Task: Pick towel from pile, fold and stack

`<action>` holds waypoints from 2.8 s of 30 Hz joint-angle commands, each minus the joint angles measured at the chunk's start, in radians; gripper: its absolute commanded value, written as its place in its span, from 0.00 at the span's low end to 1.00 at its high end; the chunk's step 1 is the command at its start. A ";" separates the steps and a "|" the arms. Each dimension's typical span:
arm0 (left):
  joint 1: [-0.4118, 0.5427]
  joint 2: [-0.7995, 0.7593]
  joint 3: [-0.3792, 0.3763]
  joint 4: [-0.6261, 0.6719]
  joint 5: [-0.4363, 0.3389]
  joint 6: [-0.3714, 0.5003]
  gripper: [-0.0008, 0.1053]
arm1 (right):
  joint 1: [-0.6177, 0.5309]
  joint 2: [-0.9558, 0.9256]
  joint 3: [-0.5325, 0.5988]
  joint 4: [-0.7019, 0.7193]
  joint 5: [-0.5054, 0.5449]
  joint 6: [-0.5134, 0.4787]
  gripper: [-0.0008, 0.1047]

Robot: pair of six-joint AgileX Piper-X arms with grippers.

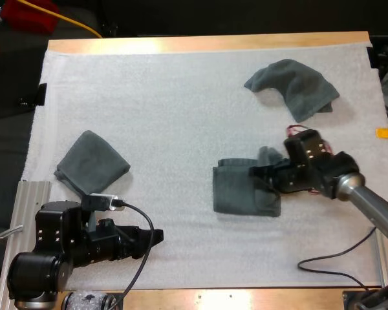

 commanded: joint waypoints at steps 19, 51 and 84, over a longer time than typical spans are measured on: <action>0.000 -0.009 -0.006 0.005 0.012 0.005 0.67 | 0.042 0.174 -0.006 -0.172 -0.114 0.093 0.02; 0.000 -0.009 -0.006 -0.004 0.012 0.005 0.67 | 0.117 0.117 -0.006 -0.235 -0.190 0.065 0.65; 0.000 -0.009 -0.006 -0.002 0.012 0.007 0.67 | 0.215 -0.008 -0.006 -0.092 0.115 -0.026 0.65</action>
